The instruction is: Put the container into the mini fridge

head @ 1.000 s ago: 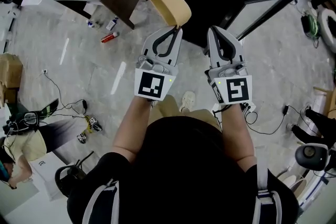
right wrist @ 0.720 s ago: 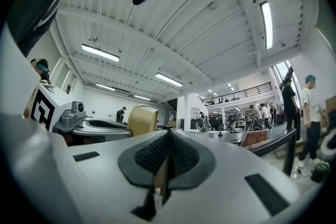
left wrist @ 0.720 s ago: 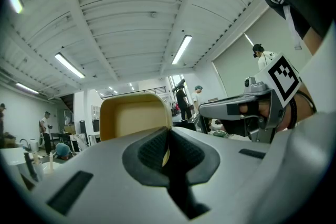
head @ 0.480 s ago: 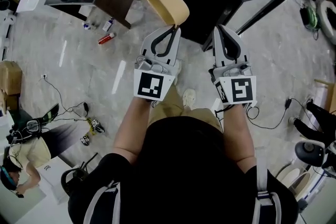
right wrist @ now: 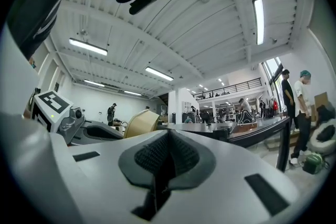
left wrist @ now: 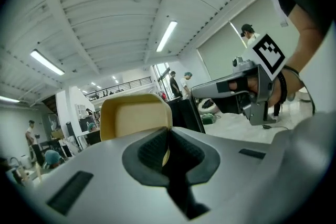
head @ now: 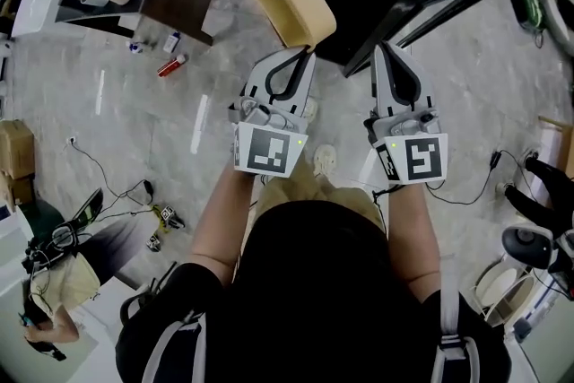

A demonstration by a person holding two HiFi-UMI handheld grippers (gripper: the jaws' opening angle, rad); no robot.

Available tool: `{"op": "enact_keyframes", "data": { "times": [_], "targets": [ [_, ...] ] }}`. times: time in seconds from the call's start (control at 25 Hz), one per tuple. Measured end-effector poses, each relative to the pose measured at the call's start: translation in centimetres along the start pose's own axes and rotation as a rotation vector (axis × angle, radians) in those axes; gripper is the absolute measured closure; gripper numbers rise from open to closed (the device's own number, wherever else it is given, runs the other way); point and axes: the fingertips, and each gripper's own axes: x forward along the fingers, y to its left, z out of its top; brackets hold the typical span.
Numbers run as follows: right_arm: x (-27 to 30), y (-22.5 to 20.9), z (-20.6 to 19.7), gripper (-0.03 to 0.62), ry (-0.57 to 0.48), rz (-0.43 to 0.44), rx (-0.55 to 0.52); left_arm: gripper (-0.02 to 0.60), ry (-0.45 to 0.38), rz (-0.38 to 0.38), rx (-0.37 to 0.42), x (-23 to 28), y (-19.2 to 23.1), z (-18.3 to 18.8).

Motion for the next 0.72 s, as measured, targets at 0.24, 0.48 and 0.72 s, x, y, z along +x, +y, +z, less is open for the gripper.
{"op": "enact_keyframes", "data": {
  "times": [0.24, 0.48, 0.72],
  "targets": [
    [2.9, -0.9, -2.6, 0.557, 0.041, -0.022, 0.025, 0.554, 0.127, -0.094, 0.086, 2.0, -0.4, -5.1],
    [5.5, -1.3, -5.4, 0.557, 0.091, -0.023, 0.046, 0.554, 0.254, -0.219, 0.229, 3.5, -1.3, -10.1],
    [7.1, -2.2, -8.1, 0.557, 0.134, -0.044, 0.061, 0.554, 0.357, -0.381, 0.335, 5.5, -2.9, -14.9]
  ]
}}
